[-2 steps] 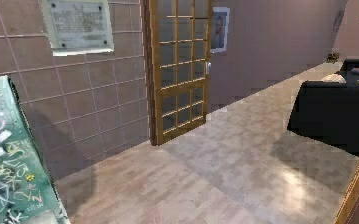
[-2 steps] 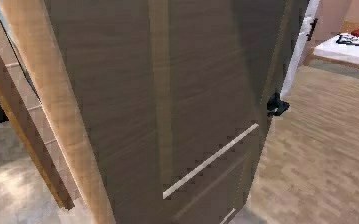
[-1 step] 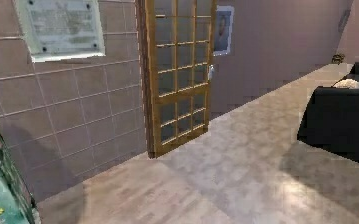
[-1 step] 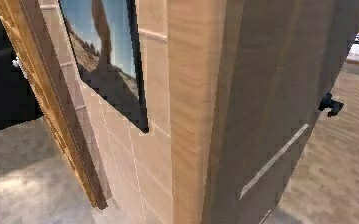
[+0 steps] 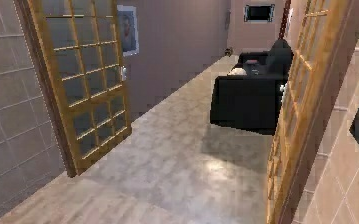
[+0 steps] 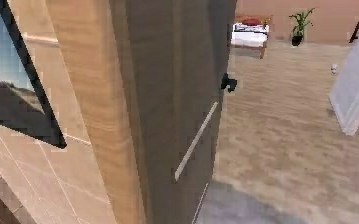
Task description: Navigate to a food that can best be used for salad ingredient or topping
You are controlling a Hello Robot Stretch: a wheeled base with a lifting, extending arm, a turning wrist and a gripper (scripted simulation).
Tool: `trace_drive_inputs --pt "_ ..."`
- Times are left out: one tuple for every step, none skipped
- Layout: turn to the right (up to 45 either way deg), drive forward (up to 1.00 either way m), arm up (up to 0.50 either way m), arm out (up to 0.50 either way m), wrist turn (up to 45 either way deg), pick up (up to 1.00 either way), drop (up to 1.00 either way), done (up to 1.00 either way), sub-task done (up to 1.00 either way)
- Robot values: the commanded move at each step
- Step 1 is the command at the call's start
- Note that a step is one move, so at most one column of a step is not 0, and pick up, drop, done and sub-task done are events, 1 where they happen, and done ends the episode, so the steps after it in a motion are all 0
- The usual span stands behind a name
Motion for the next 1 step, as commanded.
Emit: trace_drive_inputs --pt "0.0 1.0 0.0 0.0 0.0 0.0 0.0 0.0 0.0"
